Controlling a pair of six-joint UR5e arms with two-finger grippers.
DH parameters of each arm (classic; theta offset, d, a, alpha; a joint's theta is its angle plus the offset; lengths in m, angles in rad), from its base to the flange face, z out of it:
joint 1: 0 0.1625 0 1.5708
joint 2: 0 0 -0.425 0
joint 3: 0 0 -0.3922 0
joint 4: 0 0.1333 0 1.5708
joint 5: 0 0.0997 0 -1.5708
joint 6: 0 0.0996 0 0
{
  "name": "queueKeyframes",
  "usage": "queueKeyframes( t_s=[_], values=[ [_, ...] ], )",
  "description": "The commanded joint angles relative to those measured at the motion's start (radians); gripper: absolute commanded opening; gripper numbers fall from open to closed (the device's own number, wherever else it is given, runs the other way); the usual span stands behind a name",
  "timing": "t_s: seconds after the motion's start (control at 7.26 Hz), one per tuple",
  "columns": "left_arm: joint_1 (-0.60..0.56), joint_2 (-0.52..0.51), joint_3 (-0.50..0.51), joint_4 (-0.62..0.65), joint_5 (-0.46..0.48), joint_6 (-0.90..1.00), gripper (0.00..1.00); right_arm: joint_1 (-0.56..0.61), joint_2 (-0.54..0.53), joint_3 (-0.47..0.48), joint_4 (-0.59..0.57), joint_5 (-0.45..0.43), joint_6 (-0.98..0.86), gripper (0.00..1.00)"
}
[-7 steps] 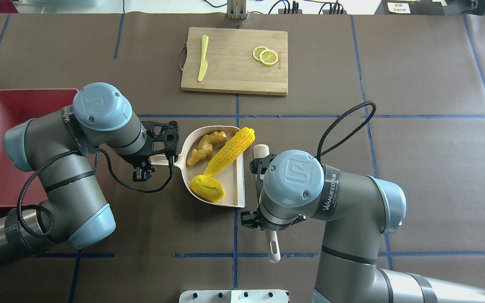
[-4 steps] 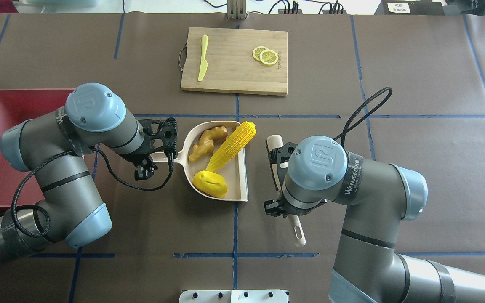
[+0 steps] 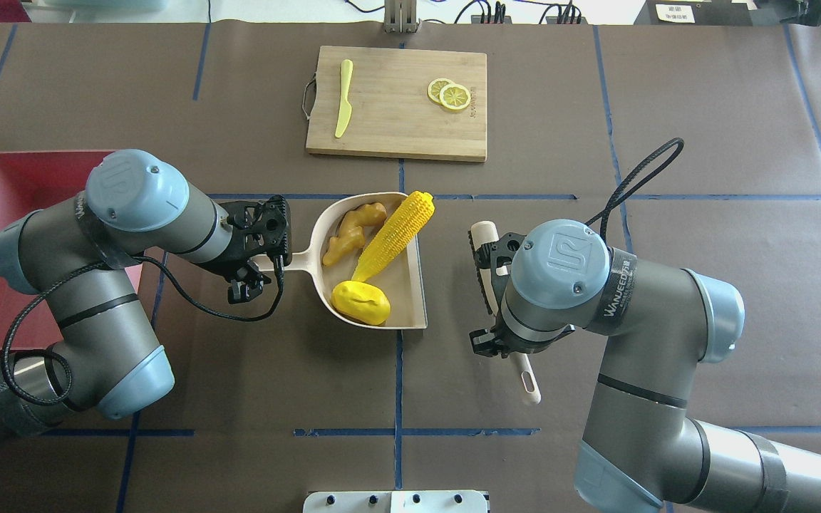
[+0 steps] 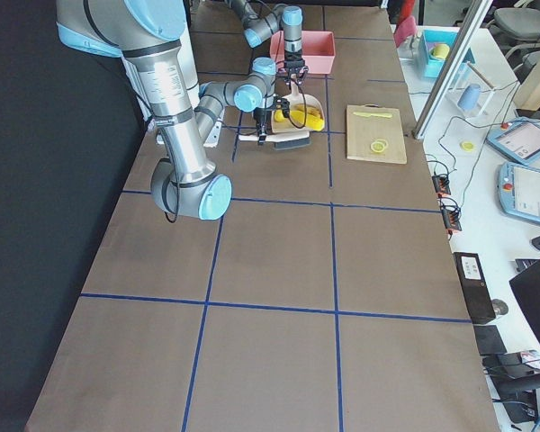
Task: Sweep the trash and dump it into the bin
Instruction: 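Lift the dustpan toward the bin with left gripper while right withdraws brush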
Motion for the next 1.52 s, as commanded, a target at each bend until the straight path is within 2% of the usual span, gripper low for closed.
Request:
queueKeyframes(
  t_s=[0.0,0.55,0.69,0.83,1.24,1.38],
  values=[
    [-0.039,0.008,0.001,-0.065,-0.091,-0.029,0.0,0.011,-0.062,-0.001,0.095,0.006,-0.002,0.0],
    [-0.211,0.069,-0.014,-0.139,-0.35,-0.023,0.0,0.02,-0.076,-0.003,0.117,0.013,-0.002,0.0],
    [-0.258,0.113,-0.008,-0.206,-0.397,-0.001,0.0,0.02,-0.076,-0.003,0.118,0.013,0.0,0.0],
    [-0.306,0.153,0.004,-0.24,-0.449,0.058,0.0,0.018,-0.076,-0.005,0.118,0.012,0.0,0.0],
    [-0.483,0.242,0.009,-0.23,-0.574,0.306,0.0,0.017,-0.076,-0.008,0.118,0.006,0.0,0.0],
    [-0.546,0.25,0.044,-0.233,-0.628,0.36,0.0,0.017,-0.076,-0.008,0.118,0.006,0.0,0.0]
  ],
)
